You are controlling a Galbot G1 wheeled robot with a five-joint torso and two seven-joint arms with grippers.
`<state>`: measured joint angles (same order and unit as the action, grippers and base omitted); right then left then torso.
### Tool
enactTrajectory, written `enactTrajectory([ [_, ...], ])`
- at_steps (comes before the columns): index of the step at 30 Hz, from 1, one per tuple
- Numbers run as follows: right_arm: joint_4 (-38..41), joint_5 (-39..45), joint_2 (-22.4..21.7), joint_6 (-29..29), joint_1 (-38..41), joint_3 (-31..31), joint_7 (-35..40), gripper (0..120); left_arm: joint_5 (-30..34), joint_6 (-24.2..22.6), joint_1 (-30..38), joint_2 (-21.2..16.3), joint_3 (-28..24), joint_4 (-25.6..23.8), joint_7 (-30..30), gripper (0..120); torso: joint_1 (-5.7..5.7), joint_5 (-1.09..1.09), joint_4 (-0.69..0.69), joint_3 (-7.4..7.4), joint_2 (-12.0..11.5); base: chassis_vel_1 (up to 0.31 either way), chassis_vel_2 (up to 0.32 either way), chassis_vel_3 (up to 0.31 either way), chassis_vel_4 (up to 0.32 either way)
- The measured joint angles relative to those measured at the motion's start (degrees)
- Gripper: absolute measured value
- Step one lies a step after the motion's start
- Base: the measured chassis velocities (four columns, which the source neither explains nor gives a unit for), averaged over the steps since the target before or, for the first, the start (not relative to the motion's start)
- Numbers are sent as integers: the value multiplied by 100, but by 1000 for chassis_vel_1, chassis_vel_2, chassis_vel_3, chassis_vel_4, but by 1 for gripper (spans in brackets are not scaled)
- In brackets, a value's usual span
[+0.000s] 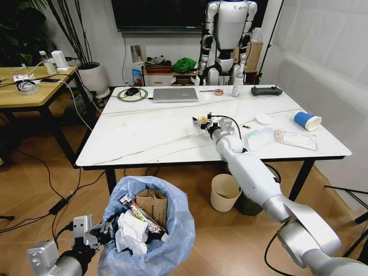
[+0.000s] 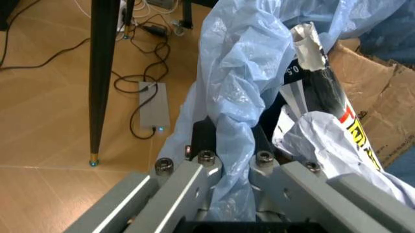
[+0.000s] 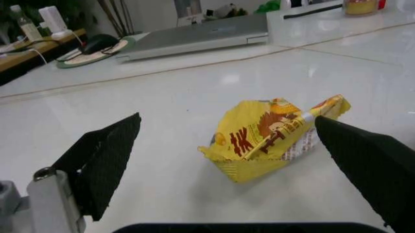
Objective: Pick up the trash bin and place the trash from the table into it.
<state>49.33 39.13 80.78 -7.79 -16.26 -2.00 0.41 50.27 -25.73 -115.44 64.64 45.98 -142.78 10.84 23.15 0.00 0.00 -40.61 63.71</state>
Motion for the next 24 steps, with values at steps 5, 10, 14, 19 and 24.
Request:
enactTrajectory([
  [5,-346,-149,104,68,103,24,-71,100,28,-6,26,-6,5,5,5,0,0,1,0,0,0,0,0,0,0],
  [10,-612,-299,174,132,173,69,-132,100,54,-10,65,-31,12,35,13,0,0,0,-1,0,0,0,0,0,0],
  [14,-685,-357,194,157,188,87,-153,98,64,-12,81,-40,12,49,15,0,0,0,-1,0,0,0,0,0,0],
  [19,-785,-420,233,208,213,133,-156,82,77,-13,97,-58,10,66,16,0,0,1,-1,0,0,0,0,0,0],
  [24,-816,-439,236,224,221,149,-159,60,87,-14,107,-75,11,92,19,0,0,1,0,0,0,0,0,0,0],
])
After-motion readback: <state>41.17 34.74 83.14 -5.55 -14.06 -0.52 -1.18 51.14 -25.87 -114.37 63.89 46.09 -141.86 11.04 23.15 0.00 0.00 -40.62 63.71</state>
